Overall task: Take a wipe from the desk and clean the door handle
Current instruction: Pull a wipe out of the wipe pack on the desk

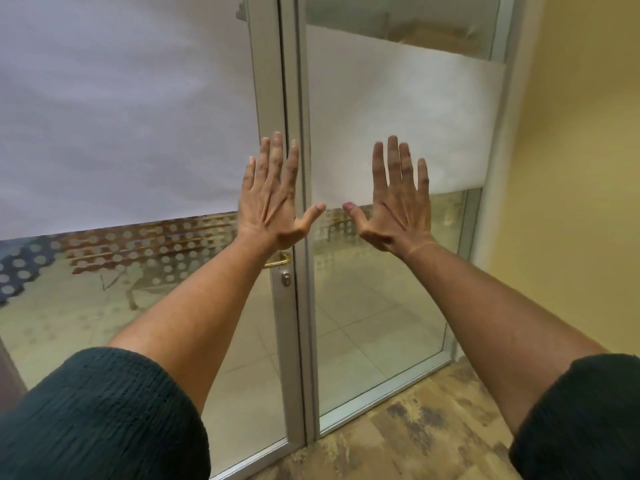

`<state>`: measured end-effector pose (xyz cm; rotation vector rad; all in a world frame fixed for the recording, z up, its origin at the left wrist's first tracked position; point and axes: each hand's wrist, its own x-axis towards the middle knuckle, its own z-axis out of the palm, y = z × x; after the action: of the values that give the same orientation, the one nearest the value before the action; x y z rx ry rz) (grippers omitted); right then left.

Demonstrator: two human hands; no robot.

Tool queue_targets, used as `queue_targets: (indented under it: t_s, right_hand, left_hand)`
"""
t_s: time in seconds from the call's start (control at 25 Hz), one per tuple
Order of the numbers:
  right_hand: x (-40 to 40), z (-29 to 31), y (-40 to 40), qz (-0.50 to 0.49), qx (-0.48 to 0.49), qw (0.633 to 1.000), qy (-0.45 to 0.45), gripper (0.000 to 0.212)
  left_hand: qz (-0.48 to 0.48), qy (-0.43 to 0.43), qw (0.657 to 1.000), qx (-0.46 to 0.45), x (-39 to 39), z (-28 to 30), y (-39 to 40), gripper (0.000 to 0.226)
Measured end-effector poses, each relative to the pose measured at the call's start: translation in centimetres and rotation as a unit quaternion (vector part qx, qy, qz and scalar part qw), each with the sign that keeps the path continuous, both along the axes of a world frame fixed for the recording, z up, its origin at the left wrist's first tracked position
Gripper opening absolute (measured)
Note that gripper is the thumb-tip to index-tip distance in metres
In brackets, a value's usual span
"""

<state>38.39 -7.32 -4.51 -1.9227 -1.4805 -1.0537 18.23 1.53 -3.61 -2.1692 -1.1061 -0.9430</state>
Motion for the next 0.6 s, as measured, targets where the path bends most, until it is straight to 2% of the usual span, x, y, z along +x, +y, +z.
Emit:
queue_targets:
  t_s: [0.28,0.6]
  right_hand:
    - [3.3,-3.1,-5.5,-0.129,-0.025,0.991,0.010,0.104]
    - [6.1,-7.2,-14.1,-0.269,-0.075,0.960,0.030,0.103]
  left_hand:
    - [-0.130,0.025,0.991,-0.034,6.9,-2.7,-1.0,0.102]
    - [-0.269,0.057,0.959,-0.070,14.4,-7.3,-5.3,0.103]
